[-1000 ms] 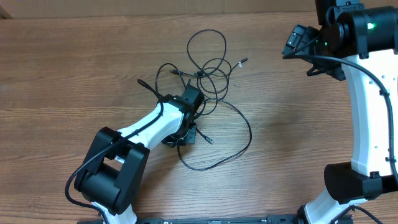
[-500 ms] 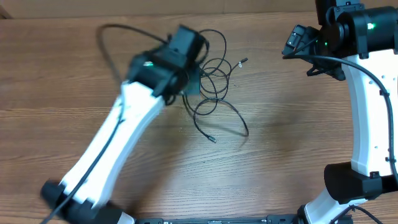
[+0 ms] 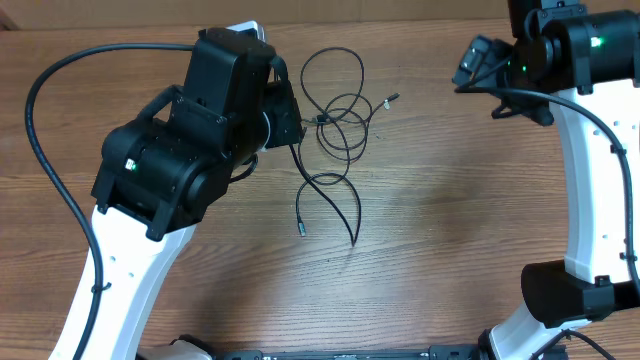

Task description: Untangle cables

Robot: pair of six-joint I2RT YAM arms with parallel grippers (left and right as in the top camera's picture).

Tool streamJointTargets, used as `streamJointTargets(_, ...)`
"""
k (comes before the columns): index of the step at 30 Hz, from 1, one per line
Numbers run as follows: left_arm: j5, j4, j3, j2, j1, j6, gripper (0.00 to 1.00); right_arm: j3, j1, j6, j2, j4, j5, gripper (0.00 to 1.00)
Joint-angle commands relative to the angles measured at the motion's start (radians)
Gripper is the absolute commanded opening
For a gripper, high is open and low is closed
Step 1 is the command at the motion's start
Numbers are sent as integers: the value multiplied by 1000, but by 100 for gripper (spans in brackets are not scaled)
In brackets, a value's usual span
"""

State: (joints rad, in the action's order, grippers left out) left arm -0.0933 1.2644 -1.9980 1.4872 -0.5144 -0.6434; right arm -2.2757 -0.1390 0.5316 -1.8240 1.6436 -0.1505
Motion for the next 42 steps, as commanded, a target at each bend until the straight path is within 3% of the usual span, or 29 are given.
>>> streamJointTargets(1, 8, -16, -2, -2, 8, -103, 4, 0, -2, 24, 14, -48, 90, 100)
streamJointTargets(5, 31, -50, -2, -2, 32, -144, 4, 0, -2, 15, 15, -26, 127, 100)
streamJointTargets(7, 77, -82, -2, -2, 66, -150, 4, 0, -3, 4, 14, -16, 282, 100)
streamJointTargets(9, 112, -98, -2, -2, 108, -183, 4, 5, -16, -101, 14, -23, 432, 100)
streamJointTargets(13, 206, -98, -2, -1, 238, -321, 4, 31, -103, -462, 14, -30, 686, 100)
streamJointTargets(20, 485, -106, -2, 0, 353, -372, 4, 32, -293, -567, 13, -166, 649, 100)
streamJointTargets(25, 495, -106, -2, -1, 359, -407, 4, 32, -419, -640, 2, -298, 559, 96)
streamJointTargets(28, 505, -113, -2, -1, 359, -431, 4, 32, -471, -716, -8, -315, 557, 89)
streamJointTargets(33, 546, -125, -2, -1, 394, -455, 4, 32, -496, -716, -35, -303, 579, 86)
streamJointTargets(37, 622, -130, -2, -1, 438, -457, 4, 32, -496, -712, -59, -302, 600, 68)
streamJointTargets(38, 611, -127, -2, -1, 455, -457, 4, 32, -496, -706, -60, -303, 600, 55)
streamJointTargets(42, 616, -111, -2, -1, 509, -457, 4, 32, -496, -662, -60, -304, 600, 22)
